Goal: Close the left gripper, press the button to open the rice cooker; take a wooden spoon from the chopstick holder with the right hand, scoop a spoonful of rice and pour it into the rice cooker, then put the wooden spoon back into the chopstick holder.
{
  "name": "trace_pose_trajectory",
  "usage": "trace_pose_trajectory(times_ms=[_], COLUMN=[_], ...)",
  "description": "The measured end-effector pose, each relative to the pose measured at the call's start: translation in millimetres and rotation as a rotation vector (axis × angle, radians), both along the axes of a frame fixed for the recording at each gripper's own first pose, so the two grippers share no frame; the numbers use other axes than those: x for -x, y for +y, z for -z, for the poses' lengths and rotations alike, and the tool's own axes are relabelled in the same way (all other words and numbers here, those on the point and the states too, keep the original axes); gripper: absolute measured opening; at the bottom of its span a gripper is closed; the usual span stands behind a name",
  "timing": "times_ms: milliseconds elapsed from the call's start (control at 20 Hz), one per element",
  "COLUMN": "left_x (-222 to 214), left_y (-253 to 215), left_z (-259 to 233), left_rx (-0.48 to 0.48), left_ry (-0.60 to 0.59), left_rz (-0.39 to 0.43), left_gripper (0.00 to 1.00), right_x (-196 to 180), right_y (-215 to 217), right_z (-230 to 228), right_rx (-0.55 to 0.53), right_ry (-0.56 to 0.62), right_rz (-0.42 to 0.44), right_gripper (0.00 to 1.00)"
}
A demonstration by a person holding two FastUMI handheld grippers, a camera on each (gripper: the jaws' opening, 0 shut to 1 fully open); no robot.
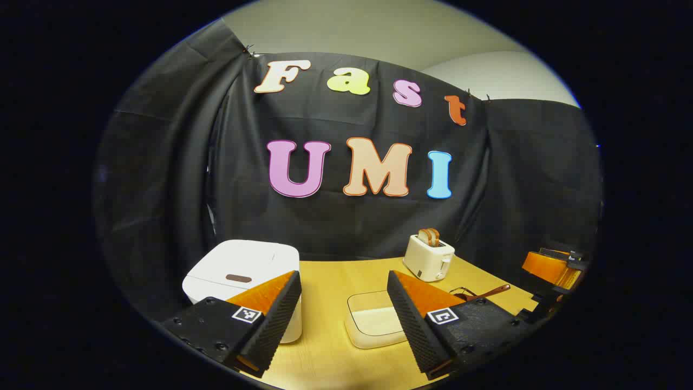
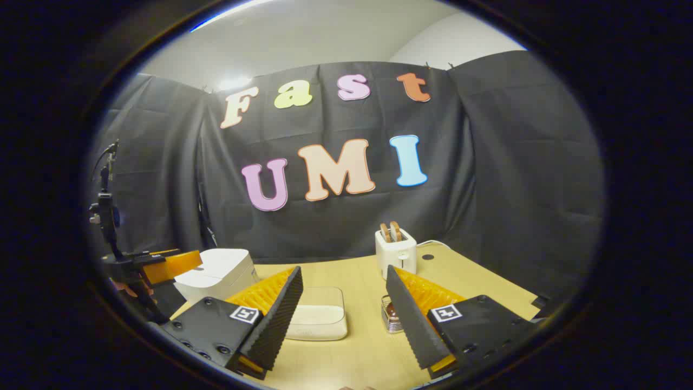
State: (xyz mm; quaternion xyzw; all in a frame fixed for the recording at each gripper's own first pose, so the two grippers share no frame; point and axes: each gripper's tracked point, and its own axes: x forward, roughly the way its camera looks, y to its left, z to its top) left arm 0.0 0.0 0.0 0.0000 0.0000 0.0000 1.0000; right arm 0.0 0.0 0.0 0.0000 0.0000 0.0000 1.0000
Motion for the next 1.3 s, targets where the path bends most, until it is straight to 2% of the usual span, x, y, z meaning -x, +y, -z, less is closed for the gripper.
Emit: trace_pose_trajectory(times_ms=[250,300,350,650,750,800,950,1050,1100,1250,1300], left_x=[1,1,1,3,4,5,4,2,1,-1,-3], left_y=[11,13,17,28,30,32,39,42,44,51,54], left_z=[-2,-2,-2,-6,-2,-1,-1,1,2,5,4], left_rx=[0.000,-0.001,-0.002,0.000,0.010,0.017,0.041,0.050,0.052,0.060,0.058], left_ry=[0.008,0.012,0.016,0.007,0.015,0.019,0.018,0.027,0.035,0.050,0.051], left_rz=[0.057,0.066,0.072,0.089,0.096,0.097,0.096,0.098,0.096,0.093,0.087], left_gripper=[0.94,0.97,0.95,0.95,0.91,0.94,0.92,0.84,0.77,0.64,0.54], right_x=[10,12,14,17,17,16,14,13,12,10,9], right_y=[19,22,24,33,35,36,39,39,40,41,42], right_z=[3,6,5,8,8,10,11,9,10,10,10], right_rx=[0.004,0.002,0.000,-0.001,-0.002,-0.003,0.002,0.010,0.018,0.039,0.041], right_ry=[0.002,0.004,0.004,0.001,0.001,0.002,0.003,-0.005,-0.006,-0.007,-0.009], right_rz=[0.040,0.046,0.051,0.080,0.089,0.090,0.094,0.100,0.103,0.103,0.101], right_gripper=[0.97,0.97,0.97,0.97,0.97,0.97,0.97,0.97,0.97,0.97,0.97])
